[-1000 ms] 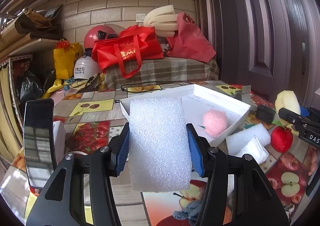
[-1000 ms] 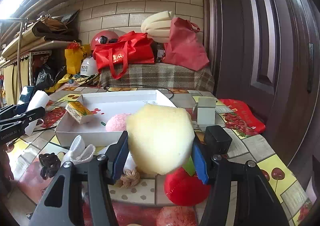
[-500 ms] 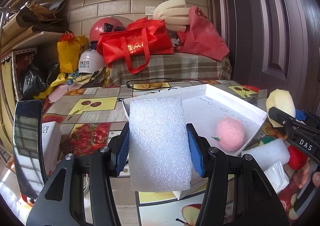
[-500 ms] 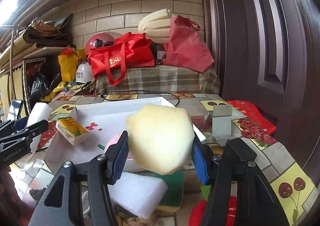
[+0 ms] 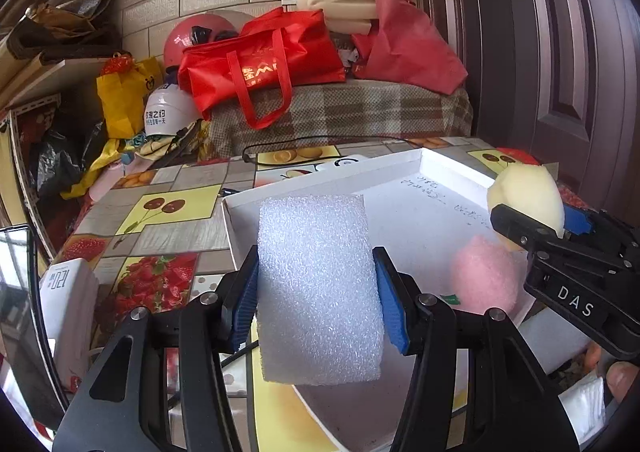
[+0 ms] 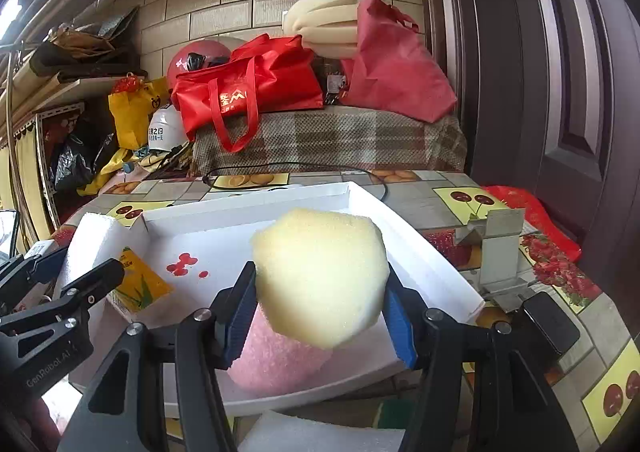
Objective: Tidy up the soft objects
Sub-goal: 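Carry the foam block and sponge into the white tray and release both, then withdraw both tools from the tray back toward the remaining items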
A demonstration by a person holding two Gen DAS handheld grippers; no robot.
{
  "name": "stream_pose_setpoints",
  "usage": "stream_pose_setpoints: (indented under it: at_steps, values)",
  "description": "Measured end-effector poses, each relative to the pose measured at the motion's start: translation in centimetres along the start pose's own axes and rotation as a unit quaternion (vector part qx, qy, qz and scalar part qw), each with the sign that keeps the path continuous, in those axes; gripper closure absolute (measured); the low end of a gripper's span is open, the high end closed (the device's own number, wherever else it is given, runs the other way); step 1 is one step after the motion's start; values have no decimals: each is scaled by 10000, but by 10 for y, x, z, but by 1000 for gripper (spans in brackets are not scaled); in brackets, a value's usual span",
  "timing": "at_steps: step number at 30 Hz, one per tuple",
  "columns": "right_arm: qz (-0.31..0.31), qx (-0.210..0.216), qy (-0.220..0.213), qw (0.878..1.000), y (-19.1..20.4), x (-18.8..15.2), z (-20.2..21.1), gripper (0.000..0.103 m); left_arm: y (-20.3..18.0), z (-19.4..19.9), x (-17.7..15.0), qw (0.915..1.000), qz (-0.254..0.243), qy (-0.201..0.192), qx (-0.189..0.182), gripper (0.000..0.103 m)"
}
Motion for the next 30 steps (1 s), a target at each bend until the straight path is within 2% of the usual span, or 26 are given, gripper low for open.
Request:
stream_pose_setpoints:
  at_steps: [6, 9, 10, 11, 13, 14, 16, 19, 23, 28, 30]
  values:
    - [145, 128, 404, 9990, 12, -3, -23, 43, -11, -17, -8, 9989, -237, 396, -34, 50]
    - [154, 72, 457, 9988, 11, -3, -25, 37, -13, -24, -13, 9977, -313, 608, 6, 48]
    - [159, 65, 443, 9989, 11, -3, -25, 23, -12, -26, -13, 9975, -296, 647, 46, 43]
    - [162, 24, 397, 9991, 11, -2, -22, 12, -11, -26, -13, 9975, -273, 650, 64, 27]
    - [214, -19, 312, 9993, 11, 0, -20, 8, -8, -23, -12, 9980, -241, 569, 117, 3]
    - [250, -43, 272, 9993, 12, 2, -18, 6, -7, -22, -11, 9981, -240, 534, 164, 0]
    - [212, -90, 202, 9995, 9, 3, -16, 0, -7, -20, -10, 9984, -259, 457, 211, 0]
    - [203, -168, 73, 9996, 7, 6, -12, 0, -3, -16, -6, 9988, -192, 339, 309, 0]
    - [278, -367, -318, 9984, 7, 12, 3, 0, 6, -10, -2, 9990, -28, 167, 409, 0]
    - [32, -635, -689, 9956, -6, 17, 18, 0, 23, 9, 7, 9973, 360, -328, 549, 0]
    - [-81, -751, -657, 9950, -14, 15, 20, 0, 26, 17, 10, 9961, 448, -521, 560, 0]
Point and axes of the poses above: each gripper's, at about its wrist camera, not at the fingertips, and z roughly against the way its jaws point, y to its left, x to its top, the point moved 9 cm from there along -z, roughly the way its jaws point, and after that the axes turned 8 degrees about z, right-handed, at the moved point
